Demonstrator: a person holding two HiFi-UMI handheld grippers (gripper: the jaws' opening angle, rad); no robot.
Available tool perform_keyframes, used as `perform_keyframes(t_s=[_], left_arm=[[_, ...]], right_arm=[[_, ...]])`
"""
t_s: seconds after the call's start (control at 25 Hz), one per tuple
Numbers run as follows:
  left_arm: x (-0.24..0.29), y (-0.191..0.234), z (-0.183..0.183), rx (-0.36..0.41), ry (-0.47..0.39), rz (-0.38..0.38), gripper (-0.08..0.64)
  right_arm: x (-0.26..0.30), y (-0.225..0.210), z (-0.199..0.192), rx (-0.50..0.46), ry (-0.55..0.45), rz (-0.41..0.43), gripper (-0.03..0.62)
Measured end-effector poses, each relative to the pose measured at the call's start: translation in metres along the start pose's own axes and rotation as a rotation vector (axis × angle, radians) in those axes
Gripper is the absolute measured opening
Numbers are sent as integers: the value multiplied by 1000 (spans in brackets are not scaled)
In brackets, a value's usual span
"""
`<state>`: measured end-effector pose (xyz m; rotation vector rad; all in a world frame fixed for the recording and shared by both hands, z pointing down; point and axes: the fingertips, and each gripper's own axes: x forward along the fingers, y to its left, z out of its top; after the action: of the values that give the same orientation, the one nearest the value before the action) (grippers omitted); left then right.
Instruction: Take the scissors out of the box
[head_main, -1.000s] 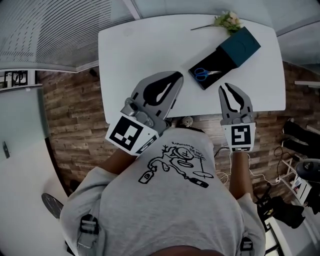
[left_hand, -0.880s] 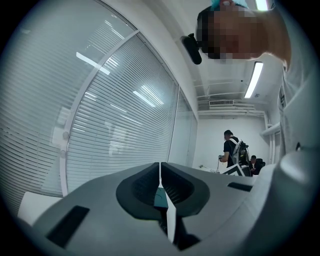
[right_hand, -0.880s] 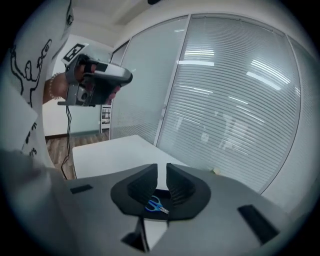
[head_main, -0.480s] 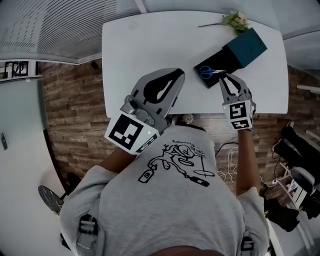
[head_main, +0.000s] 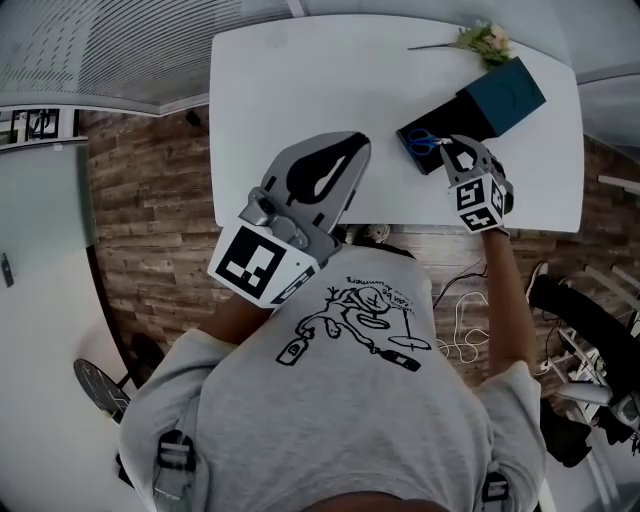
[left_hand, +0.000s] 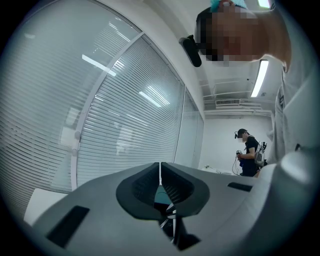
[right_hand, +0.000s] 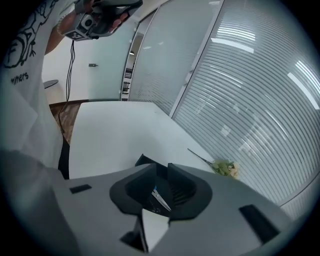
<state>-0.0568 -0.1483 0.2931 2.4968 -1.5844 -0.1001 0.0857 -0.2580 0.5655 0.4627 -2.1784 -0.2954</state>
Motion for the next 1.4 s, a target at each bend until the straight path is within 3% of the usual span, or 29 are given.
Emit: perform_keyframes(t_s=[0.36,0.88,1.4], left_arm=[[-1,11,-5,-12,8,27,28],[-3,28,-10,-28,20,67,28],[-23,47,-8,-43,8,132,28]], right_arm=[[39,2,-23,-89,76,70,89],[96,43,-47,-332,211,335,126],[115,69,-63,-475,332,496,129]])
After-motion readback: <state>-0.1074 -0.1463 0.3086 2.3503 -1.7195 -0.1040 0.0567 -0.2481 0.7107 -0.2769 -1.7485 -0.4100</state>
